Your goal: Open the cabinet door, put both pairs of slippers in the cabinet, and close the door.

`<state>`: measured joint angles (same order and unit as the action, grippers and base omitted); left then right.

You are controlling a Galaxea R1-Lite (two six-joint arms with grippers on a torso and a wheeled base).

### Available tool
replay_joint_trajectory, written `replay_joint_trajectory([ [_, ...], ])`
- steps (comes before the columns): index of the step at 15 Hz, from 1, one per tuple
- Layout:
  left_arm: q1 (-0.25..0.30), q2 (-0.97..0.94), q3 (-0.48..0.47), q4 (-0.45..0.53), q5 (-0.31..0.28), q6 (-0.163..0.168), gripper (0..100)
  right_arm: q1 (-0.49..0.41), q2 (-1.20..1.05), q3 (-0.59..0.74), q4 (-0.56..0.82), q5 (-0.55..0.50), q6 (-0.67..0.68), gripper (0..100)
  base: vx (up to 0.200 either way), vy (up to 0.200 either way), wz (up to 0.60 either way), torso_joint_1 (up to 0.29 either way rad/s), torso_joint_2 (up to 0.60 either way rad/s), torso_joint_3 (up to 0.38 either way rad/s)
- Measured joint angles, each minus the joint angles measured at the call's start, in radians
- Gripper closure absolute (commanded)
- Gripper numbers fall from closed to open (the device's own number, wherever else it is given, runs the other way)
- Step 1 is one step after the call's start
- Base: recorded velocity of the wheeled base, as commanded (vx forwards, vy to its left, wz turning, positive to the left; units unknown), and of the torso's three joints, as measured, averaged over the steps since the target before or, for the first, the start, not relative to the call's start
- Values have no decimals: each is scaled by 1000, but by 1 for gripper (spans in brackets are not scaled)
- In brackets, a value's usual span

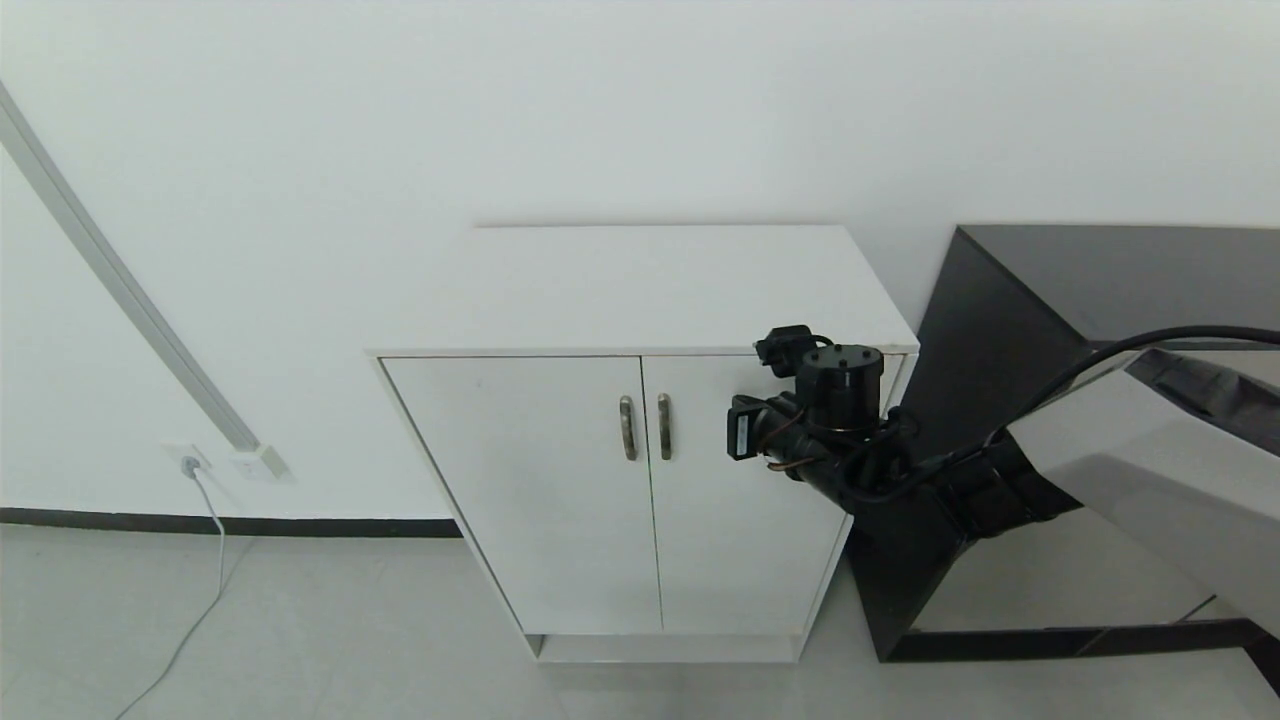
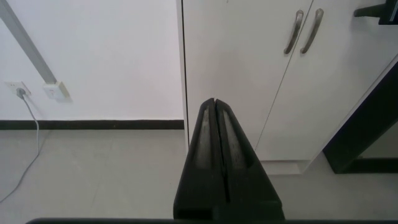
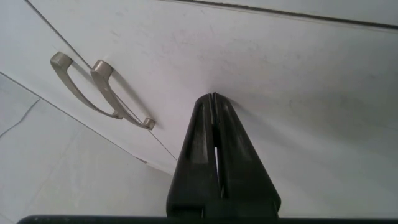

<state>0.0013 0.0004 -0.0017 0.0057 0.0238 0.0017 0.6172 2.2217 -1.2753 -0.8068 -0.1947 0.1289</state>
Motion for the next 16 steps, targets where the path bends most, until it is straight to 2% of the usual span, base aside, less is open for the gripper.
replay_joint_trajectory([
  [6, 0, 0, 0, 0, 0, 0, 100, 0, -27, 50, -9, -10, -1, 100, 0, 0, 0, 0, 0, 0],
  [11, 0, 0, 0, -1, 0, 0, 100, -7, -171, 241, -25, -14, -3, 100, 0, 0, 0, 0, 0, 0],
  [16, 0, 0, 0, 0, 0, 0, 100, -83, -366, 440, -26, -96, -4, 100, 0, 0, 0, 0, 0, 0],
])
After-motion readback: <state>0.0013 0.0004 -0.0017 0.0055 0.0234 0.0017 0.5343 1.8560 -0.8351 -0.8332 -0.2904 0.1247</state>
